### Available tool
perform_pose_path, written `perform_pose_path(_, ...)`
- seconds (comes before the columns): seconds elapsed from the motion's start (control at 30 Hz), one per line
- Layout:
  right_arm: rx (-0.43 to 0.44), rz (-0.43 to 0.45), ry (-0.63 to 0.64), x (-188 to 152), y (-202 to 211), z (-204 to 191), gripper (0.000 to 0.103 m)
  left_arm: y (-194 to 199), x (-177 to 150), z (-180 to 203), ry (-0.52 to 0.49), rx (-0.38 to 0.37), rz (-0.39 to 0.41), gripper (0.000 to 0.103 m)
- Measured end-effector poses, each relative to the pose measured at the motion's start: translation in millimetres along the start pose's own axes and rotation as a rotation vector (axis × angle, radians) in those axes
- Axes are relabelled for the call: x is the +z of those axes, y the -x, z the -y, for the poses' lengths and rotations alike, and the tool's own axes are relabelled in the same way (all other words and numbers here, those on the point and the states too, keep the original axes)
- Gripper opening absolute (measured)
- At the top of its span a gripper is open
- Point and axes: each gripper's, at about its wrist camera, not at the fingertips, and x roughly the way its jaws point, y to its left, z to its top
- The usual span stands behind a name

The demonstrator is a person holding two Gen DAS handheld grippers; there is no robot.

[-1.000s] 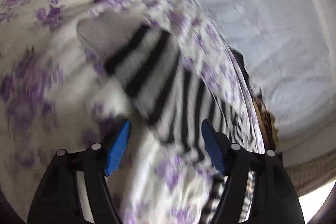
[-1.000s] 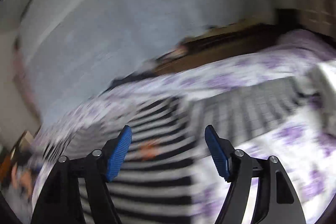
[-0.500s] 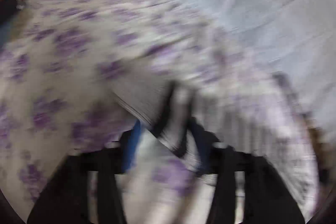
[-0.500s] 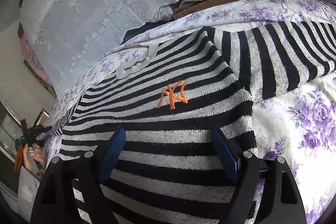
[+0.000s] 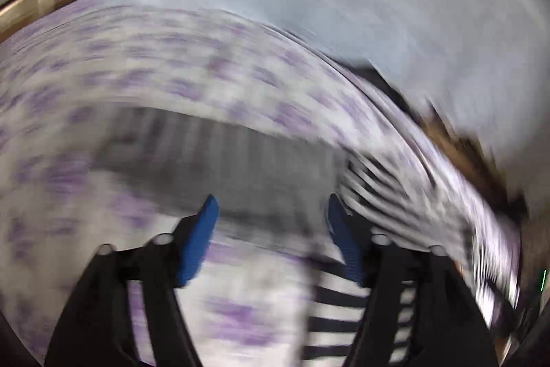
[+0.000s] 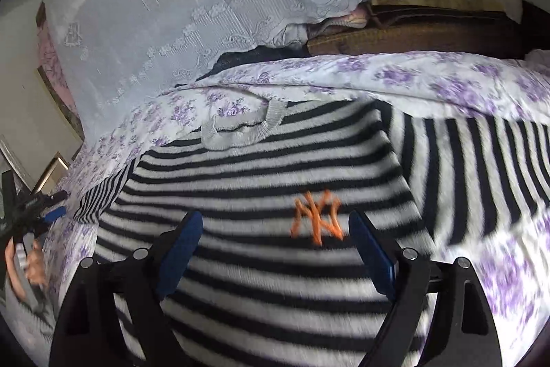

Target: Fold small clothes

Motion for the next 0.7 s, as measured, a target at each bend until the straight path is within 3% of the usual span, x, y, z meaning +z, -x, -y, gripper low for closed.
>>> perform_pose_path(0.1,-0.042,-0.103,-0.025,-0.3,-45.0,10.0,0.087,-44.1,-21.7,67.9,-0.164,-0.056,-0.105,0.074)
perform_pose_path(0.13,-0.047,-0.133,-0.037,-5.6,-57.5,16.0,0.089,-60.8,-33.0,79.7,-0.205,-0.046,-0.14,0.075)
perform_pose_path(0.2,-0.014,-0.08,-0.006,-12.2,-55.5,18.0,0.09,-100.9,-50.7,96.8,-0.279,0.045,-0.196,0.076)
perform_pose_path(0.3,0.009,-0.015,-0.043,-9.1,-28.0,23.4,0.09,-101.7,-62.6,112.4,-0.373,0.112,-0.122,0.079)
perform_pose_path(0.37,0.019,0.054,-0.048,-6.9,-8.0,29.1,0.09,-84.5,-59.4,117.4,-0.382,0.063,-0.085,0.079)
perform_pose_path(0.43,-0.014,0.046,-0.059,-3.3,-6.8,34.8,0.09,-63.1,-50.4,128.4,-0.359,-0.026,-0.022,0.08)
perform_pose_path(0.47,-0.055,0.031,-0.074,-3.3,-12.2,41.1,0.09,-59.9,-48.4,134.9,-0.358,-0.033,-0.007,0.084)
perform_pose_path(0.5,-0.091,0.005,-0.087,-5.0,-20.6,47.5,0.09,-59.5,-45.9,142.1,-0.363,-0.032,0.0,0.094)
perform_pose_path(0.57,-0.107,-0.049,-0.077,-8.3,-37.9,57.0,0.091,-73.0,-47.2,144.6,-0.382,-0.007,-0.04,0.098)
perform_pose_path(0.63,-0.117,-0.021,-0.066,-6.3,-25.2,50.8,0.091,-123.1,-57.5,137.8,-0.372,0.071,-0.189,0.099)
perform_pose_path(0.67,-0.121,0.007,-0.047,-6.2,-17.2,46.7,0.091,-131.0,-63.3,133.2,-0.357,0.074,-0.205,0.099)
perform_pose_path(0.7,-0.138,0.034,-0.03,-7.3,-10.8,43.9,0.091,-122.9,-63.8,133.3,-0.358,0.055,-0.149,0.099)
